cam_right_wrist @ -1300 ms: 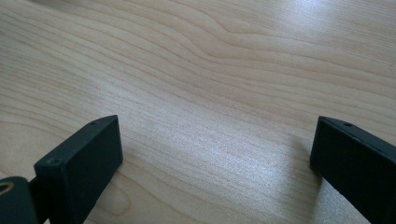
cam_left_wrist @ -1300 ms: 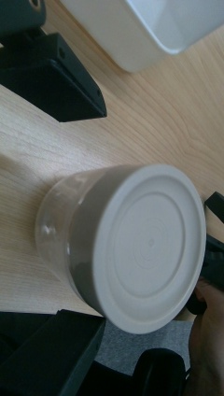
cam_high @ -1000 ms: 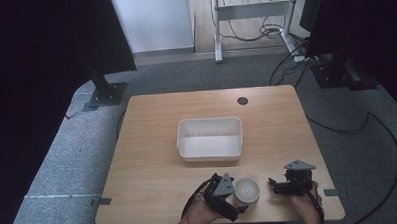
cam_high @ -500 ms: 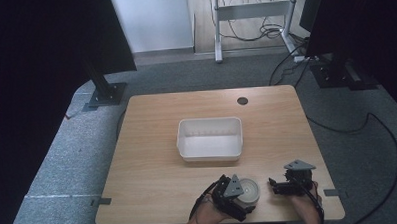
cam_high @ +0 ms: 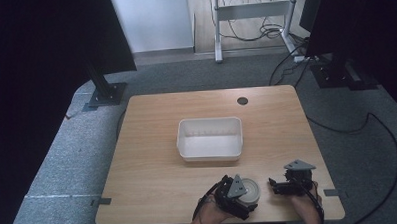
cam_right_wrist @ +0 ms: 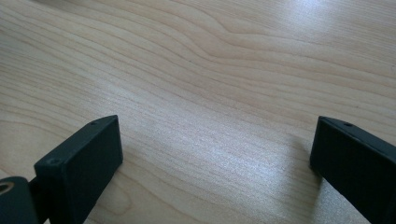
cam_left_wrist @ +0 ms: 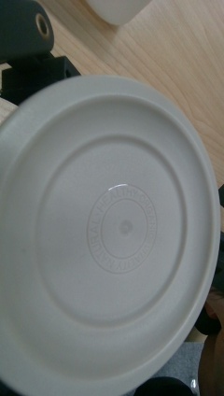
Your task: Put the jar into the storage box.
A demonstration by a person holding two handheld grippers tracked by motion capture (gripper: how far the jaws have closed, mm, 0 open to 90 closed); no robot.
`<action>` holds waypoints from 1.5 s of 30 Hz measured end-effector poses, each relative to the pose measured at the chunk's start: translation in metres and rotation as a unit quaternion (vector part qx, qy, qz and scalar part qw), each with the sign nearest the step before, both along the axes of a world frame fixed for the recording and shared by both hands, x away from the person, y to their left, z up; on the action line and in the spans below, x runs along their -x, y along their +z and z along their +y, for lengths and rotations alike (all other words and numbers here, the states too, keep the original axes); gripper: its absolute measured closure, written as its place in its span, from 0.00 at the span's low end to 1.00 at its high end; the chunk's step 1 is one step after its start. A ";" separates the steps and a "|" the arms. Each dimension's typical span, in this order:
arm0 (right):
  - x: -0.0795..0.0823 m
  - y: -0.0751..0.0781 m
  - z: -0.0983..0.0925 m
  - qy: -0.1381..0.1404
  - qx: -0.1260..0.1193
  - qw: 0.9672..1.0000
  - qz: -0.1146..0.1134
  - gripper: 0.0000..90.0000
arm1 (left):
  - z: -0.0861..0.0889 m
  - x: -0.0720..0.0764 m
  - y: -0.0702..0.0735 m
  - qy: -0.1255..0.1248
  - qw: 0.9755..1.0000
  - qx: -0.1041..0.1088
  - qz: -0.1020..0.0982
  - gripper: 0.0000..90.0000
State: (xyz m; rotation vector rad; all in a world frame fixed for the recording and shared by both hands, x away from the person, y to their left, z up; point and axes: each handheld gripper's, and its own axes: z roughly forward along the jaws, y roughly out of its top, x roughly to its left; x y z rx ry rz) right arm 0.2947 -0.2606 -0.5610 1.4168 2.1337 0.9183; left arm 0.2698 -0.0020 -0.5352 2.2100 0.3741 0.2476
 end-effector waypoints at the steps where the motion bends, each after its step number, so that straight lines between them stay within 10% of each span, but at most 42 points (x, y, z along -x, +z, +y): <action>1: 0.000 0.000 0.000 0.000 0.000 1.000 0.000 0.02 | 0.000 0.000 0.000 0.001 1.000 -0.002 -0.001 0.11; 45: 0.000 0.000 0.000 0.000 0.000 1.000 0.000 0.02 | 0.050 -0.044 0.041 0.079 0.997 0.004 -0.014 0.11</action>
